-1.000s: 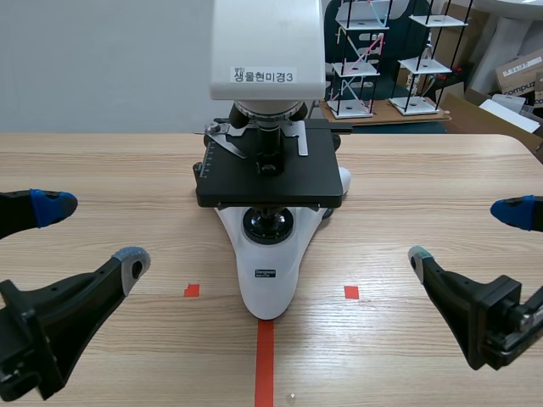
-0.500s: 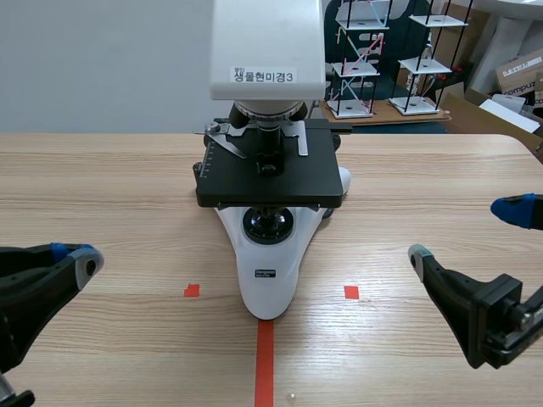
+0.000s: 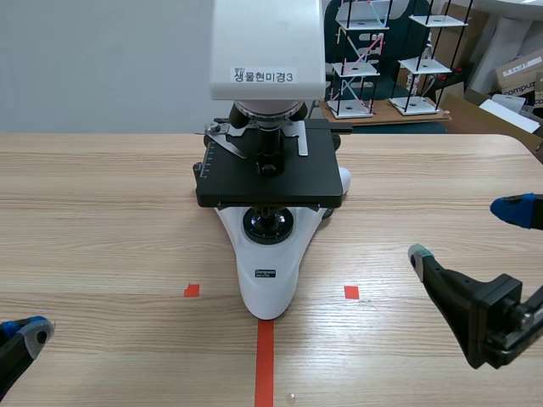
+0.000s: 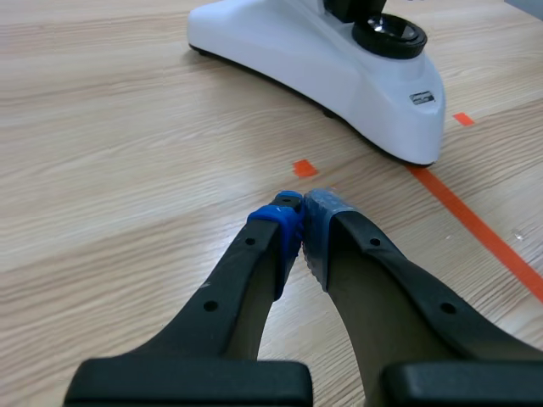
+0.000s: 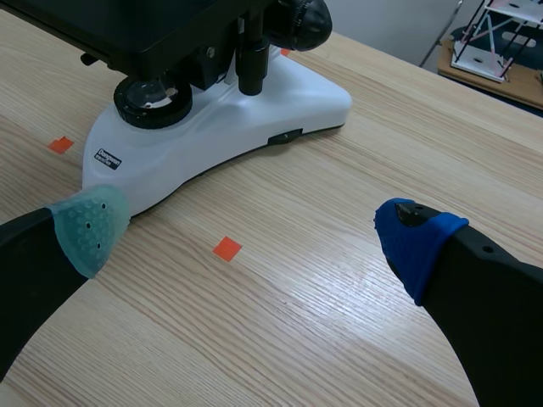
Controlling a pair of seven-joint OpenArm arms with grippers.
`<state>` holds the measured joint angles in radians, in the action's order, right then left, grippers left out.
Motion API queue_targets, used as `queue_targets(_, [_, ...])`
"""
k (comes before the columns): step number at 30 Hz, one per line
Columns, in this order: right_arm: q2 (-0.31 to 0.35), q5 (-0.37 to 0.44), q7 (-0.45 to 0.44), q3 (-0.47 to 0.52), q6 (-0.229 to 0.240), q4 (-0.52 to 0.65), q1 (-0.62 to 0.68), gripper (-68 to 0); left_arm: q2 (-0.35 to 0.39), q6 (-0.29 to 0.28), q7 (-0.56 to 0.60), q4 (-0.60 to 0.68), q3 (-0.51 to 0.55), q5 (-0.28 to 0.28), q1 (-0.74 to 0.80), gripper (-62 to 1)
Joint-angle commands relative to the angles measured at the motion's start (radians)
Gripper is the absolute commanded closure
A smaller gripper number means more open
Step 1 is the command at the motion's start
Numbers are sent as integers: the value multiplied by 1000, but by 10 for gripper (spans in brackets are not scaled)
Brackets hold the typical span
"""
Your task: Point at the diaphragm
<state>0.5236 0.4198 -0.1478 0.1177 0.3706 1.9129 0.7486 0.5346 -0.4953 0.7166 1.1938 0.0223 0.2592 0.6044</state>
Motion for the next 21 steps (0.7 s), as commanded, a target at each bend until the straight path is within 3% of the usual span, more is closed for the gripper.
queue_targets(1, [8, 14, -14, 6, -3, 14, 2, -642, -3, -18, 54, -14, -26, -10, -26, -32])
queue_targets(8, [8, 14, -14, 6, -3, 14, 2, -642, -39, -24, 309, -222, -133, -158, -131, -32])
queue_targets(14, [8, 14, -14, 6, -3, 14, 2, -642, -100, -24, 393, -323, -206, -249, -219, -32])
queue_targets(21, [8, 14, -14, 6, -3, 14, 2, -642, -159, -13, 394, -369, -261, -253, -290, -32])
